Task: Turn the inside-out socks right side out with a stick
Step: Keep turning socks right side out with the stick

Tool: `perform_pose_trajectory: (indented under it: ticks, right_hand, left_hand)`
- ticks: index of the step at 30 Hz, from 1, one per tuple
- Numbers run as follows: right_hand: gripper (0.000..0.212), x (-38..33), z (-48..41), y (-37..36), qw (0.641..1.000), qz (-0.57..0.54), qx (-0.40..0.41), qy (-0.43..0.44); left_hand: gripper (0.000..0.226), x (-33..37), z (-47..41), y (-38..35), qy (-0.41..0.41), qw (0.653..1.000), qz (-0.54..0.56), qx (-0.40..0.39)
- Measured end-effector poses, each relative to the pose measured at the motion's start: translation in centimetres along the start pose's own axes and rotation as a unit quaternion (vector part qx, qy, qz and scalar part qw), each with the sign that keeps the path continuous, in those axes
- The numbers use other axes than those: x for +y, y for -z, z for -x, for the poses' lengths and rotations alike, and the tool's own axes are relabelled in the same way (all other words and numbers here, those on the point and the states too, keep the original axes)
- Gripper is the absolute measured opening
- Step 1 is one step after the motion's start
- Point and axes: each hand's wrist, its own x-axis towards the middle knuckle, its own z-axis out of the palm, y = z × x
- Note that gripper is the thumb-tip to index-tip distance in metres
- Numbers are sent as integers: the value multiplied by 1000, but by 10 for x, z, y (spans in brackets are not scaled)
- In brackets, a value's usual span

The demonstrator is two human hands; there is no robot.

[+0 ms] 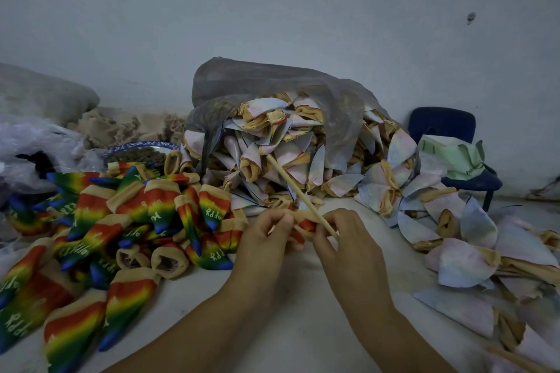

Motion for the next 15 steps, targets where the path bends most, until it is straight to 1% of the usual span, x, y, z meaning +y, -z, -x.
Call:
perform_pose_trajectory:
  ticks: [3,4,6,9,12,13,15]
  right_hand:
    - [11,1,1,-5,995,-67,-6,-71]
    - [12,2,0,-5,990,-96,-11,-103]
    - [14,2,-2,-5,973,-160,-21,-166]
    - [12,2,-3,-2,928,-259,-43,-266]
    - [10,4,-4,0,878,-340,-36,-335]
    - [11,4,-5,0,857,-374,-33,-352]
    - [12,3,-7,4,807,-453,-43,-375]
  left_hand:
    - [28,1,0,-2,29,997,71,-15]
    - [32,1,0,-2,33,996,77,-23]
    - [35,1,1,-3,33,997,50,-43]
    - [36,0,2,-2,42,997,-3,-60]
    - [28,3,-1,3,78,993,-24,-87]
    - [25,4,-3,4,96,990,-2,-100]
    - [19,7,-5,4,148,975,108,-125]
